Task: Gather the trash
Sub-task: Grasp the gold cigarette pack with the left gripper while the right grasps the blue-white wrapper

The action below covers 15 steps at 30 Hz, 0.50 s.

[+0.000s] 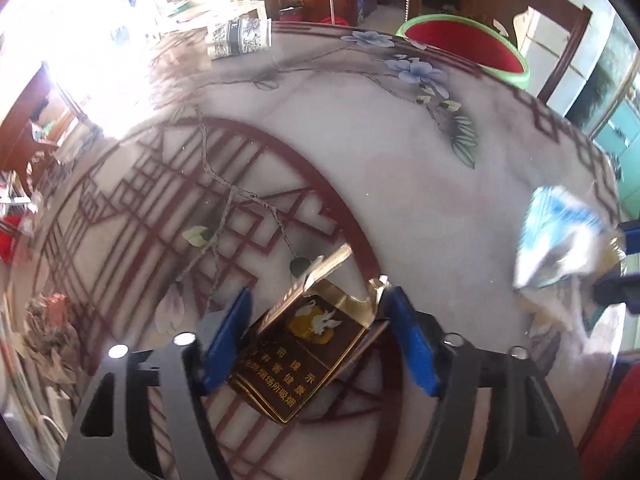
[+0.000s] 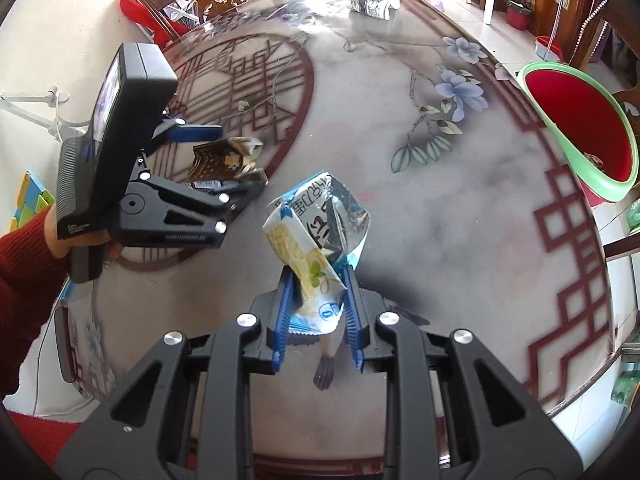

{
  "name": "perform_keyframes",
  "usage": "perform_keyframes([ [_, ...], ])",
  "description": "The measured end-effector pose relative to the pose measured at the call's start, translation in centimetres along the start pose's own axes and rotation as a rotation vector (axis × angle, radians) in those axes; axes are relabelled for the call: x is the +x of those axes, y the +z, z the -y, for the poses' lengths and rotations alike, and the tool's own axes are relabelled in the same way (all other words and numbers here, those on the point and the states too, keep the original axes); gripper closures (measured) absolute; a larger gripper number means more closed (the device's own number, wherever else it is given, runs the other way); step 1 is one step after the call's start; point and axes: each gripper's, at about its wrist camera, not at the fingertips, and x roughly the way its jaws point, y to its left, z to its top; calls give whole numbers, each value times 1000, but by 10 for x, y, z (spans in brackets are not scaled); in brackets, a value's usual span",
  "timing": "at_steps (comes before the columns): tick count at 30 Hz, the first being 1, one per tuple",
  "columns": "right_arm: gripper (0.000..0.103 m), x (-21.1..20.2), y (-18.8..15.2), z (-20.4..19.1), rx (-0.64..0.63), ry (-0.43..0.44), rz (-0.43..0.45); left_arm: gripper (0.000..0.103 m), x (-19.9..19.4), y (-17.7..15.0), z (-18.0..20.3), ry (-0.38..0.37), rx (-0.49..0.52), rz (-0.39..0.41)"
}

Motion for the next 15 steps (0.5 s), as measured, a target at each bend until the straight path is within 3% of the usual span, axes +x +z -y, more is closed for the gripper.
perform_keyframes([
  [1,74,-1,-1,1,0,8,-4,44,-1,-1,1,0,-10,8],
  [2,63,1,0,1,2,15,-10,51,-2,-4,1,0,-23,13],
  [3,51,1,-1,2,3,17,-15,64,-5,-5,0,1,-45,26],
  [5,49,2,-1,2,3,9,-15,67,-13,-8,-7,-18,-134,40],
  [8,48,6,1,1,-9,4,-23,67,-22,-17,-18,-31,-240,64],
  [13,47,21,4,-3,-46,-14,-45,63,-29,-31,-25,-25,-303,58],
  [15,47,29,4,-6,-63,-31,-59,44,-27,-34,-26,-11,-319,46],
])
